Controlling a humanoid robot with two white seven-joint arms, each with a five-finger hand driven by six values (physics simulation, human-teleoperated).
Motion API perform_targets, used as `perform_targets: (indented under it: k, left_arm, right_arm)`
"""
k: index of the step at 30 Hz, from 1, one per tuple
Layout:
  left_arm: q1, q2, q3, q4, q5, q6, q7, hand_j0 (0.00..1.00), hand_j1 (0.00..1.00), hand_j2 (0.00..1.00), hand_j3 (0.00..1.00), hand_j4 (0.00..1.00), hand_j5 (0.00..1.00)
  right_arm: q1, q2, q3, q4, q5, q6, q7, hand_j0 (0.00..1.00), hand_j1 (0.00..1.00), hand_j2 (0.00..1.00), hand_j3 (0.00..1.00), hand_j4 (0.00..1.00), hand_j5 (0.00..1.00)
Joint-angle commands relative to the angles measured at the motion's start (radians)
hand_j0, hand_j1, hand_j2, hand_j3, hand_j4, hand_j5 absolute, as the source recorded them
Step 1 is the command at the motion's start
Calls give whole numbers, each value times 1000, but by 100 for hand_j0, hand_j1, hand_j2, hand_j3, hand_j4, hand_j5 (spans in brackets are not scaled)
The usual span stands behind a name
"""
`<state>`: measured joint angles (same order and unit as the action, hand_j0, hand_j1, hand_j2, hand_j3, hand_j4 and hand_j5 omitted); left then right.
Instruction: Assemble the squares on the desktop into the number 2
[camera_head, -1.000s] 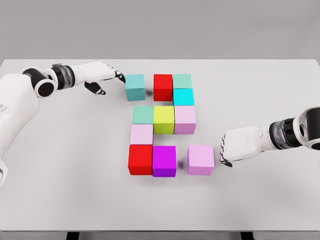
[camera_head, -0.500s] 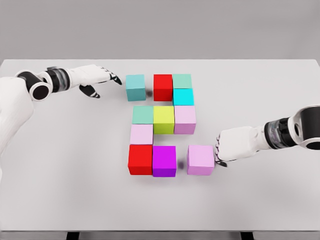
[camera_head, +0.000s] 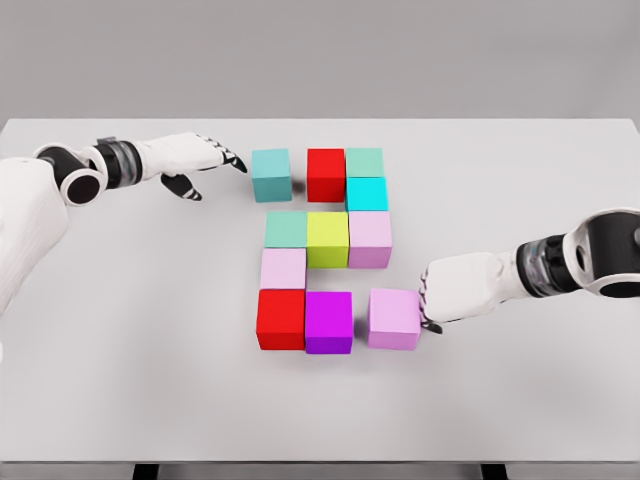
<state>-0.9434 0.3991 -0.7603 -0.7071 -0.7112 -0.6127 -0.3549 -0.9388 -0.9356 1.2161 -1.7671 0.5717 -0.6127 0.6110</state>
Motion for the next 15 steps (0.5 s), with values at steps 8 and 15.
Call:
perform_targets:
  k: [8,15]
  left_arm:
    - [2,-8,3,-3,4,2,-1,84,84,84,84,84,84]
    - [8,-13,3,-9,4,2,-1,84,84,84,84,84,84]
  right_arm:
    - [0,21,-1,0,-3,2,0,46,46,46,46,46,46]
    - [0,4,-3,3,13,2,0,46,46,46,46,46,46]
